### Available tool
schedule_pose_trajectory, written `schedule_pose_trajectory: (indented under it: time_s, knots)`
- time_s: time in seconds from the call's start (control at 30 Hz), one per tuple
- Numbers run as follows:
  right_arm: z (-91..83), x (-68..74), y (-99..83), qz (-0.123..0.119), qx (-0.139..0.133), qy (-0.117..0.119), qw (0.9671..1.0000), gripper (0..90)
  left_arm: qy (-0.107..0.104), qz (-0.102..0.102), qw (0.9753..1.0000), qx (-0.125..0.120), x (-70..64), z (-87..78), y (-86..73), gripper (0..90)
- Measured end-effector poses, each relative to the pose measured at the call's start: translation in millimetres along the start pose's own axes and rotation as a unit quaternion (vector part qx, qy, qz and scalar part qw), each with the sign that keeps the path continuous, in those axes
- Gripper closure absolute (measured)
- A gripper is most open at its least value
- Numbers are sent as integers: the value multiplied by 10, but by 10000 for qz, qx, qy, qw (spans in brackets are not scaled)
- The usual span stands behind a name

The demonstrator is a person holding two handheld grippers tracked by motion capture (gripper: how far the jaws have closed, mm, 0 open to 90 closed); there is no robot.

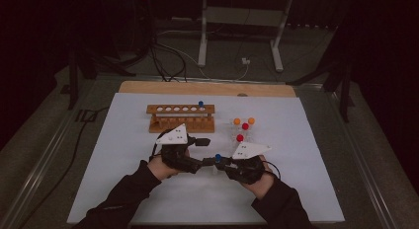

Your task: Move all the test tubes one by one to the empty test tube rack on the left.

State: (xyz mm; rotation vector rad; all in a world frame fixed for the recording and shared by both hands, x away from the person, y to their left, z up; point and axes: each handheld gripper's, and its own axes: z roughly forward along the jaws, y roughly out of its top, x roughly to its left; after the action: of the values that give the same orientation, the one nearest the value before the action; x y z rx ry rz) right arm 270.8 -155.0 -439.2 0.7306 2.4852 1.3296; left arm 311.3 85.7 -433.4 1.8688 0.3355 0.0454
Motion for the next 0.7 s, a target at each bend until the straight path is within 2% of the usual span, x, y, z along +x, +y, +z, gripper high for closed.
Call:
schedule_pose_trajectory:
  time_s: [0.43,0.6,0.7]
  knots:
    - [33,38,27,-52,-11,55,10000,767,-199,135,9996,159,-28,84,-28,659]
    - [34,32,25,-48,-4,35,10000,767,-278,169,9993,168,-31,93,-25,737]
    - [32,30,25,-38,-5,38,10000,767,-269,198,9993,166,-37,96,-24,754]
